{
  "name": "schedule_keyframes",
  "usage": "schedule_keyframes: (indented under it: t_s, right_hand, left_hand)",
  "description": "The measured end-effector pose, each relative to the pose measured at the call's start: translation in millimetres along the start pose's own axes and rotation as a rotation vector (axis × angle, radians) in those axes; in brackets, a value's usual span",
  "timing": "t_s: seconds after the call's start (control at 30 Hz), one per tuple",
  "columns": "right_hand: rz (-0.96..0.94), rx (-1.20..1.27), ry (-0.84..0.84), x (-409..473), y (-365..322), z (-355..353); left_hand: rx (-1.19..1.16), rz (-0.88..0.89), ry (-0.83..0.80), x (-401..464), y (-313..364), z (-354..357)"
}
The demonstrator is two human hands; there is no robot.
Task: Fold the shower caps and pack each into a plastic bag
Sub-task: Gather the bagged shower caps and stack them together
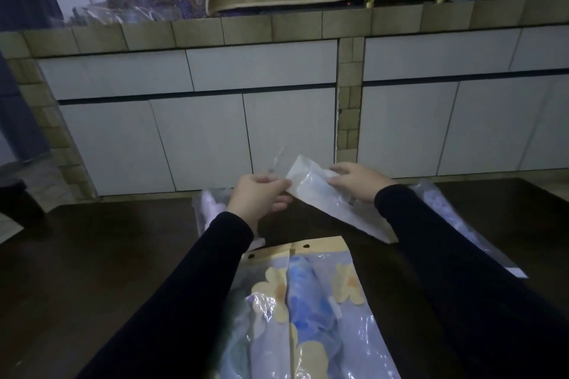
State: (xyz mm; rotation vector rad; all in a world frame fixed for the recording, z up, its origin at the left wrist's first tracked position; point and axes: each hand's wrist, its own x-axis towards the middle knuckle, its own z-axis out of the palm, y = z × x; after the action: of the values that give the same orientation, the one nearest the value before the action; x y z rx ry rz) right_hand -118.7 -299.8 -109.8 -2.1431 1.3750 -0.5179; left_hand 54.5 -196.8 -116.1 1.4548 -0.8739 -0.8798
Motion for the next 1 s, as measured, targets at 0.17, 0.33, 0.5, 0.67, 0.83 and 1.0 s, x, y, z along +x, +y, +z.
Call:
schedule_keyframes:
  t_s: [0.17,0.33,0.5,0.67,0.83,1.0]
  right_hand:
    - [-0.155,0.181,0.016,-37.5,-23.9,-34.3]
    - [-0.216,0.295,0.104,-75.8,-40.4,-56.3]
    - [-0.127,0.434,-0.096,-90.9,-43.7,-68.0]
    - [-0.170,0.606,-0.085,-90.3,-34.1,-58.6]
    - [-0.150,0.728,-0.080,-90.2,-26.7,-46.9]
    - [-0.231,0.927,-0.108,-93.8,-27.1,-41.6]
  left_hand:
    - [-0.290,0.132,-0.078,-26.9,23.8,-6.8]
    - [-0.421,0.248,-0.223,-52.8,44.6,7.5]
    - [-0.447,0.207,-0.145,-62.7,41.5,27.3]
    - [-0.504,0.075,-0.110,-67.3,34.7,31.8]
    - [-0.395,0.083,-0.300,-72.2,32.4,25.7]
    - [-0.456,0.117,-0.282,-71.4,29.3,25.7]
